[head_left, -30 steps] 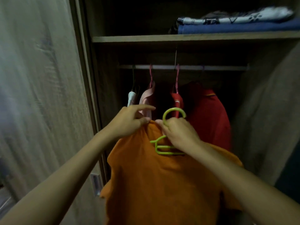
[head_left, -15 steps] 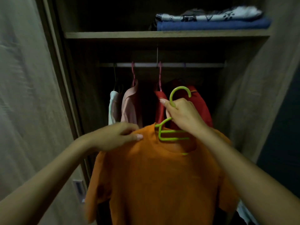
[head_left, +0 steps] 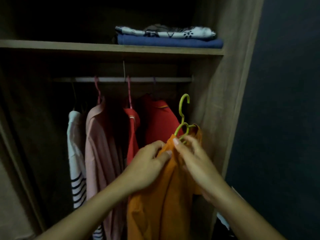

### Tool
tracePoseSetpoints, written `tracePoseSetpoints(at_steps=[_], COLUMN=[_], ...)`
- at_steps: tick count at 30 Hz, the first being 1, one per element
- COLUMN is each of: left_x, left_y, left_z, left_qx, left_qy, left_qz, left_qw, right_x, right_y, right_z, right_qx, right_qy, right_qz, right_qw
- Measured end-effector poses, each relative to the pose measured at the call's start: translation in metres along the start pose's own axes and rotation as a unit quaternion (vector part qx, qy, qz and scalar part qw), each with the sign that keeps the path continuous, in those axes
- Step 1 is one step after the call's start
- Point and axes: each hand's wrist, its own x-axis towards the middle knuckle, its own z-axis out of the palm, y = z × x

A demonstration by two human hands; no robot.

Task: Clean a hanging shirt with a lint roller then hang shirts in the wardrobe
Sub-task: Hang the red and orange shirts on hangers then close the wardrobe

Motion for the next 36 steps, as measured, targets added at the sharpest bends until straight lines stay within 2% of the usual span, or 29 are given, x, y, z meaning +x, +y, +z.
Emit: tracePoseSetpoints(at_steps=[2, 4, 7, 9, 12, 13, 15, 17, 19, 22, 26, 29, 32, 34, 36], left_x=[0.01, 0.018, 0.035, 0.047, 0.06, 0.065, 0.085, 0.117, 0.154, 0.189, 0.194, 0.193, 0.196, 0.197, 0.195], left_y=[0.004, 0.011, 0.015, 0.009, 0.006, 0.007, 0.008, 0.011, 0.012, 0.006, -0.027, -0.039, -0.041, -0.041, -0.044], left_z=[0.023, 0.043, 0.062, 0.071, 0.075, 0.073, 0.064, 0.052, 0.042, 0.036, 0.025, 0.023, 0.015, 0.009, 0.002], left_qx=[-0.018, -0.113, -0.314, -0.357, -0.299, -0.266, -0.125, 0.025, 0.158, 0.271, 0.262, 0.285, 0.376, 0.403, 0.391], left_qy=[-0.023, -0.071, -0.159, -0.2, -0.182, -0.133, 0.053, 0.202, 0.244, 0.188, 0.131, 0.093, 0.021, 0.018, 0.035], left_qz=[0.03, 0.028, -0.047, -0.057, -0.029, -0.017, 0.066, 0.123, 0.1, -0.011, -0.13, -0.08, -0.056, -0.071, -0.089], left_qw=[0.999, 0.991, 0.935, 0.911, 0.936, 0.955, 0.988, 0.971, 0.952, 0.944, 0.947, 0.951, 0.925, 0.912, 0.915], right_x=[-0.008, -0.004, 0.007, 0.012, 0.018, 0.021, 0.028, 0.038, 0.055, 0.084, 0.128, 0.164, 0.19, 0.207, 0.222], right_y=[0.003, 0.008, 0.005, 0.005, 0.007, 0.008, 0.009, 0.008, 0.01, 0.004, -0.023, -0.04, -0.049, -0.051, -0.049], right_z=[-0.003, -0.011, -0.032, -0.045, -0.054, -0.055, -0.057, -0.055, -0.051, -0.045, -0.043, -0.043, -0.042, -0.041, -0.037], right_qx=[0.065, 0.075, 0.076, 0.045, -0.008, -0.023, -0.053, -0.08, -0.118, -0.159, -0.208, -0.241, -0.254, -0.27, -0.271], right_qy=[-0.022, 0.03, 0.124, 0.143, 0.144, 0.151, 0.165, 0.176, 0.174, 0.152, 0.14, 0.133, 0.123, 0.12, 0.118], right_qz=[0.033, 0.025, 0.022, 0.028, 0.023, 0.014, -0.006, -0.013, -0.016, -0.049, -0.086, -0.088, -0.074, -0.055, -0.036], right_qw=[0.997, 0.996, 0.989, 0.988, 0.989, 0.988, 0.985, 0.981, 0.978, 0.974, 0.964, 0.957, 0.956, 0.954, 0.955])
